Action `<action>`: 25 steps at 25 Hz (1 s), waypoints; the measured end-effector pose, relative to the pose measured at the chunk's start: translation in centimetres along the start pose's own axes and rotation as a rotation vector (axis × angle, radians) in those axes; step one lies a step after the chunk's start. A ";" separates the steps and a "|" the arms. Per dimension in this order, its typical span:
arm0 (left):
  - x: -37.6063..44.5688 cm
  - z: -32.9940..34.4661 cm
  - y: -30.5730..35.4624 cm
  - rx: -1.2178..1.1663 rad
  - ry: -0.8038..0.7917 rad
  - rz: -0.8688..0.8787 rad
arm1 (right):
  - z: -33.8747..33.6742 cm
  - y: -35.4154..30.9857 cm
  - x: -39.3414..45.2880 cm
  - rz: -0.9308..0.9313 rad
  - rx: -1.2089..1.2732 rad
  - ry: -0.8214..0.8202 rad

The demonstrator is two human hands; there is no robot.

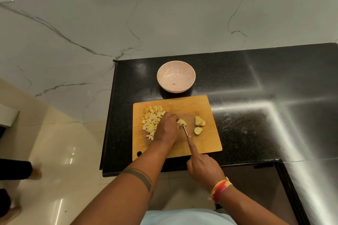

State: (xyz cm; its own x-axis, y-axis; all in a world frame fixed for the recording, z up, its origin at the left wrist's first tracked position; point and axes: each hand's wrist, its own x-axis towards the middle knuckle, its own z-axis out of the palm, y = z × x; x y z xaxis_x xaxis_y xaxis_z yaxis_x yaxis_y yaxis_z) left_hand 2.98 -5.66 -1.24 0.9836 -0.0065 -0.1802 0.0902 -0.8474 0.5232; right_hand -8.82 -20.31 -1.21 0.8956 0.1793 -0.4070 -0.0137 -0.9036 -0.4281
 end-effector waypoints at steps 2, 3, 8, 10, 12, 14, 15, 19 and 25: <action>-0.2 -0.2 0.0 -0.021 -0.001 -0.012 | -0.5 -0.1 0.4 -0.003 0.026 0.030; -0.4 -0.3 -0.1 -0.033 0.001 -0.018 | -0.7 -0.3 0.9 -0.005 0.040 0.038; -0.7 -0.4 -0.3 -0.050 0.023 -0.032 | -0.9 -1.7 3.2 -0.020 0.050 0.075; -0.6 -0.4 -0.2 -0.042 0.035 -0.033 | -0.7 -1.9 3.9 -0.020 0.052 0.071; -0.5 -0.3 0.0 -0.026 0.038 -0.033 | -0.6 -1.9 4.2 -0.020 0.025 0.061; -0.4 -0.3 0.1 -0.001 0.032 -0.036 | -0.5 -1.8 4.1 -0.023 -0.012 0.057; -0.3 -0.3 0.2 0.005 0.030 -0.039 | -0.5 -1.8 3.8 -0.023 -0.025 0.051; -0.3 -0.2 0.4 0.006 0.026 -0.055 | -0.3 -1.3 2.0 -0.023 -0.032 -0.009; -0.8 0.1 0.6 0.034 0.056 -0.026 | -0.4 0.1 0.7 0.033 0.087 0.062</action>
State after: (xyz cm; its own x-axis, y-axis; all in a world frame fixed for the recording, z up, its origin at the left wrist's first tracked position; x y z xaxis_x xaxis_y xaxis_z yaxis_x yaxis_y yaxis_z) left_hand 2.24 -6.18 -0.86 0.9882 0.0447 -0.1462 0.1116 -0.8644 0.4902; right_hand -8.00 -20.47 -1.22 0.9196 0.1233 -0.3729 -0.0798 -0.8710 -0.4848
